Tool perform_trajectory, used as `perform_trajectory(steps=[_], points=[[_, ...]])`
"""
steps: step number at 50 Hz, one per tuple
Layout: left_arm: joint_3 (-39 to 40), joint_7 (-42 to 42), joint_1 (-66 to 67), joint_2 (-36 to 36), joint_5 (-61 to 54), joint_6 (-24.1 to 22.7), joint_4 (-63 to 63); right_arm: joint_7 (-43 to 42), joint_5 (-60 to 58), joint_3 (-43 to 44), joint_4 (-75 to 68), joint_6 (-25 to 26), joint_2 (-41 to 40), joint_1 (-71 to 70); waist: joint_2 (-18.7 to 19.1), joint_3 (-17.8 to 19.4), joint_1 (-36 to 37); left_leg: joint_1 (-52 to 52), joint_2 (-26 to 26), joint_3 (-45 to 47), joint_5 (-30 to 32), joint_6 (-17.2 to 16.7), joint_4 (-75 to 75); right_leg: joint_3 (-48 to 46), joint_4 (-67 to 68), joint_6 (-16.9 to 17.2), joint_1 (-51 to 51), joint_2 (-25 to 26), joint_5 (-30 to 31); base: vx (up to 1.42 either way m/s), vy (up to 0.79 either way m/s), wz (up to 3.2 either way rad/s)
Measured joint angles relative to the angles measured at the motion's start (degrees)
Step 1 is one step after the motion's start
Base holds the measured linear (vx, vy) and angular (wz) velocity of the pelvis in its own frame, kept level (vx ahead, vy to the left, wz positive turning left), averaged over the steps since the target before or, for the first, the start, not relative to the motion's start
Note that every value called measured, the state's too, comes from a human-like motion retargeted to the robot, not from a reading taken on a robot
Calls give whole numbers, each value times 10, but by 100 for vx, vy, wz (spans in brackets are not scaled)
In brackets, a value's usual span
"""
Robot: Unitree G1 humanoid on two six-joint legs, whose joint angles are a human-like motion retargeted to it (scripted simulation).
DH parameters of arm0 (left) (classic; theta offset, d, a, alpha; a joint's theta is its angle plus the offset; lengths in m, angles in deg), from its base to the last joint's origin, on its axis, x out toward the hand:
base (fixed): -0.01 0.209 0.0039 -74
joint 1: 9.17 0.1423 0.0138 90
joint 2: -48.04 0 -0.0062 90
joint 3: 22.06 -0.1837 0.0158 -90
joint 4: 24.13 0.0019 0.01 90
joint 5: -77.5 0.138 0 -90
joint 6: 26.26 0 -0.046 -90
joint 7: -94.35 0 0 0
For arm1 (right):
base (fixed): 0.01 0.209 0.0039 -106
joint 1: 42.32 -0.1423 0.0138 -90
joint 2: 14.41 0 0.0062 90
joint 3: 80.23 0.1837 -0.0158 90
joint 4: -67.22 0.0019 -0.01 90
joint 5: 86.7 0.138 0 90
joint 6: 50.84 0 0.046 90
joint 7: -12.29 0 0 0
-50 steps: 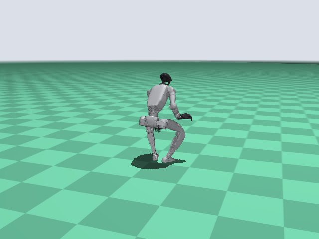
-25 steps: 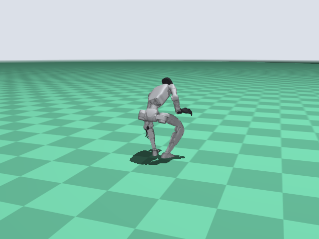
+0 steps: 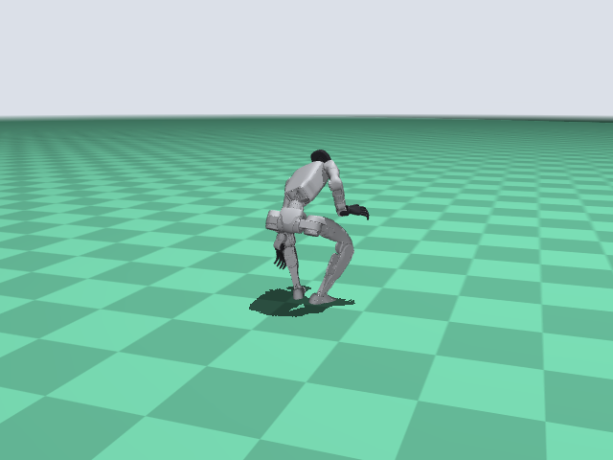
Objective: Upper body actions
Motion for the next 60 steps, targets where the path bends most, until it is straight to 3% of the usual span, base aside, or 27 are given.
perform_trajectory(steps=[14, 21, 40, 51, 60], points=[[0, 19, -20, -23, -75, -70, -12, 17, -6, 10, -33, 27, -14, -45, 16, 0, 7, 6, -5, -1, 10, -3, -7, 4, 1, -1, 1, -4, 4, 0, 0, 0], [-8, 4, -62, -59, -93, -72, -27, 30, -7, 28, -84, 36, -20, -75, 30, 0, 21, 38, -16, 4, 17, -3, -12, 18, 8, 1, 18, -14, 3, 1, 4, 7], [-41, -10, -173, -182, -159, -145, -180, 40, -79, 100, -297, 46, -63, -98, 116, -20, 105, 193, -29, -12, 16, -3, -2, 24, 37, 3, 172, -45, -21, 4, 10, 3], [-29, 5, -163, -196, -191, -208, -340, -7, -108, 149, -410, -3, -91, -69, 157, -86, 149, 244, -49, -9, 23, 2, -7, 34, 51, 2, 218, -72, -33, 2, 8, 16], [-14, -36, -95, -175, -236, -294, -539, -45, -147, 174, -476, -41, -105, -43, 174, -142, 178, 268, -58, -6, 27, 3, -10, 38, 55, -9, 241, -81, -58, 4, 8, 4]])
